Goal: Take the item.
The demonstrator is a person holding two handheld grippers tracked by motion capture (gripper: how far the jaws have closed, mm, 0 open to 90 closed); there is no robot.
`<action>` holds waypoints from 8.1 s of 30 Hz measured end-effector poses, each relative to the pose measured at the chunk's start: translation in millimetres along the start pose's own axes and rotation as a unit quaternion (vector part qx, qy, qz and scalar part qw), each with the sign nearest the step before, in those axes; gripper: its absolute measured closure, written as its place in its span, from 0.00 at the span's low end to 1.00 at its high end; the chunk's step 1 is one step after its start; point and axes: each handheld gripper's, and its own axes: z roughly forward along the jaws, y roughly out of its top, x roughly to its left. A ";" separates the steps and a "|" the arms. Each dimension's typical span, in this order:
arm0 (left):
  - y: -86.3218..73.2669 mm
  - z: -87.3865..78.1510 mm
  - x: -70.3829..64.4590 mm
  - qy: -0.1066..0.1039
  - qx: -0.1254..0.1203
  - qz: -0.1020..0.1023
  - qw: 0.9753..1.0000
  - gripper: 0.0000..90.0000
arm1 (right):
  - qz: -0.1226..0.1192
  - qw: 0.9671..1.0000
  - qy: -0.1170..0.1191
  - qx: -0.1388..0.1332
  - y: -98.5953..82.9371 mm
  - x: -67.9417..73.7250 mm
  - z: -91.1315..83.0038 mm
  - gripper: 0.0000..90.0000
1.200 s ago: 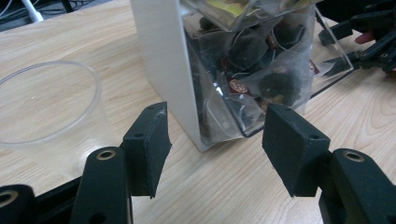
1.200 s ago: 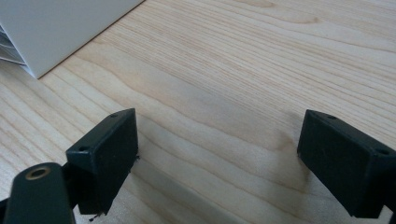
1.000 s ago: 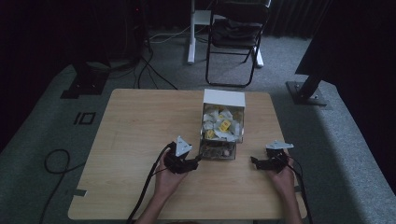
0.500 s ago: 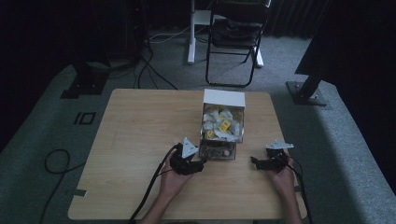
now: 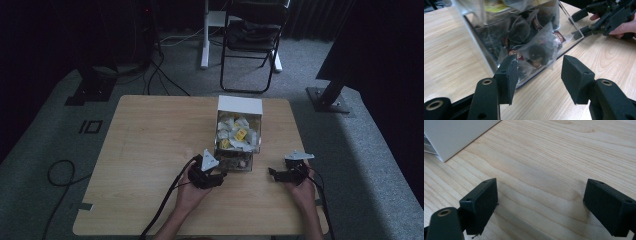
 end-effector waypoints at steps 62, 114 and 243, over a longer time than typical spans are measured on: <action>3.3 4.0 -24.3 -0.021 -0.023 0.015 0.999 0.56 | 0.000 1.000 0.000 0.000 0.0 0.0 0.0 0.14; 14.1 4.5 -12.2 -0.009 -0.023 -0.015 1.000 1.00 | 0.000 1.000 0.000 0.000 0.0 0.0 0.0 0.14; 5.9 -55.6 57.6 0.046 -0.060 -0.067 0.995 1.00 | 0.000 1.000 0.000 0.000 0.0 0.0 0.0 0.14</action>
